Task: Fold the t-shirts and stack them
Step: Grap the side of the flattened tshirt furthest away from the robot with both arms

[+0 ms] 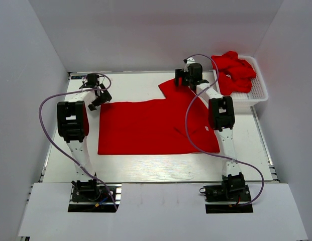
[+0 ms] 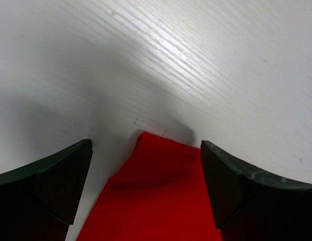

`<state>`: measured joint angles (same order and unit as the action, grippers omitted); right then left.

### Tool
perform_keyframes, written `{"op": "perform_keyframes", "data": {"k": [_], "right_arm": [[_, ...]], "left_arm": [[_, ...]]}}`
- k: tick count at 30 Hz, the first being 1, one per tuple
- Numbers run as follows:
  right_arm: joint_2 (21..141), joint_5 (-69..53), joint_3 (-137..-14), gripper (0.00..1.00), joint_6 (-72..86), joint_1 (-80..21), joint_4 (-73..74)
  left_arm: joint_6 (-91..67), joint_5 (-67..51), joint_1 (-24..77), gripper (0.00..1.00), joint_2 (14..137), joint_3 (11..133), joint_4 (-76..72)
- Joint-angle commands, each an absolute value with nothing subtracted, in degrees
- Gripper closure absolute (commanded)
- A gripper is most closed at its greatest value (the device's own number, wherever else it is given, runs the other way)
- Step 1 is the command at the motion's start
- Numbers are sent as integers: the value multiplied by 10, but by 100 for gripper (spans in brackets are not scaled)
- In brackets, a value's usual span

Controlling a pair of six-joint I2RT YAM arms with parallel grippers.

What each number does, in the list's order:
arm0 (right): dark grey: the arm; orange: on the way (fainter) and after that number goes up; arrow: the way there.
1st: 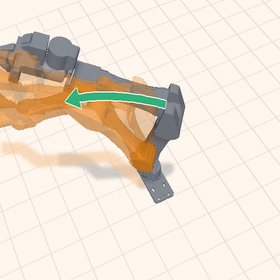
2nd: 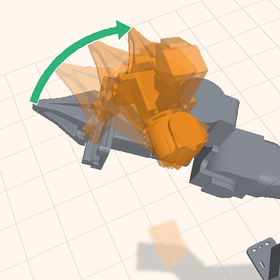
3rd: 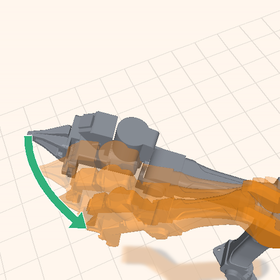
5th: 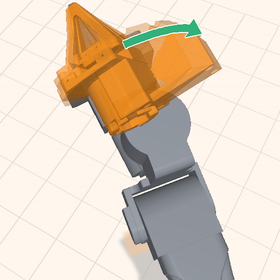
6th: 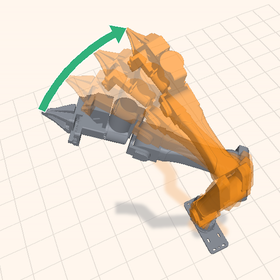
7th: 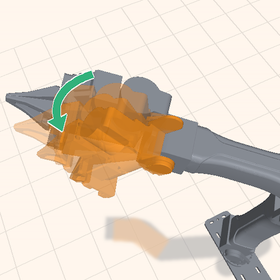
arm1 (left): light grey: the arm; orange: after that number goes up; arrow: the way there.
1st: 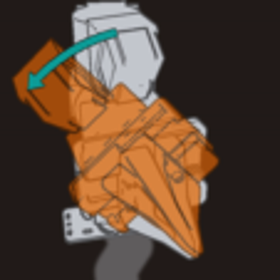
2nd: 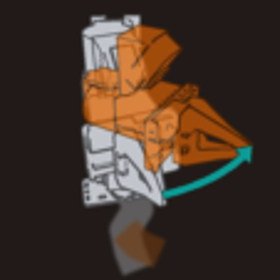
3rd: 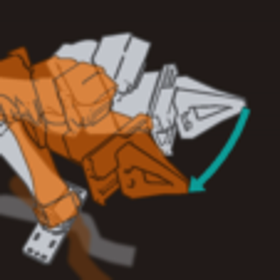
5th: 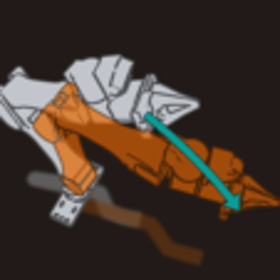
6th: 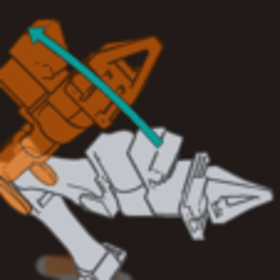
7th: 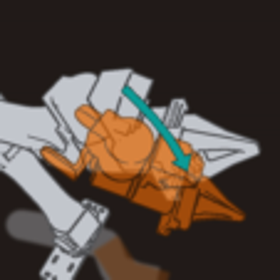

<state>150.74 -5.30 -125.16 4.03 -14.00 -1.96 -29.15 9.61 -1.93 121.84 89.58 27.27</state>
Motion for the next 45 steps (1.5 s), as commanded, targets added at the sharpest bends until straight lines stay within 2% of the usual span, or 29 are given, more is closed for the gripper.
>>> {"op": "perform_keyframes", "data": {"k": [1,8,13,17,18,19,21,22,23,24,30,38,45], "right_arm": [[1513,-84,-1280,10,64,-141,-67],[1513,-116,-1280,10,66,-147,-40],[1509,-127,-1282,16,70,-147,-2],[1505,-125,-1282,37,71,-150,39],[1503,-122,-1279,49,72,-151,46],[1504,-116,-1277,56,74,-150,48],[1497,-112,-1270,70,76,-150,47],[1493,-102,-1263,77,76,-153,43],[1491,-95,-1260,84,76,-153,43],[1489,-78,-1257,100,75,-153,37],[1449,-89,-1230,100,44,-156,-20],[1357,-206,-1140,100,-27,-156,-116],[1257,-192,-947,100,-42,-156,-166]], "left_arm": [[-290,90,-22,2,1204,877,265],[-301,78,-22,6,1204,847,249],[-301,66,-22,8,1209,842,249],[-306,60,-22,16,1204,830,243],[-306,60,-22,27,1204,823,238],[-306,53,-22,34,1204,823,238],[-312,46,-22,60,1199,812,233],[-312,40,-22,84,1199,812,227],[-312,40,-22,94,1199,812,227],[-312,33,-22,100,1199,812,220],[-304,15,-22,100,1172,800,173],[-276,10,-17,100,1087,737,92],[-276,22,-11,100,1019,680,86]]}}
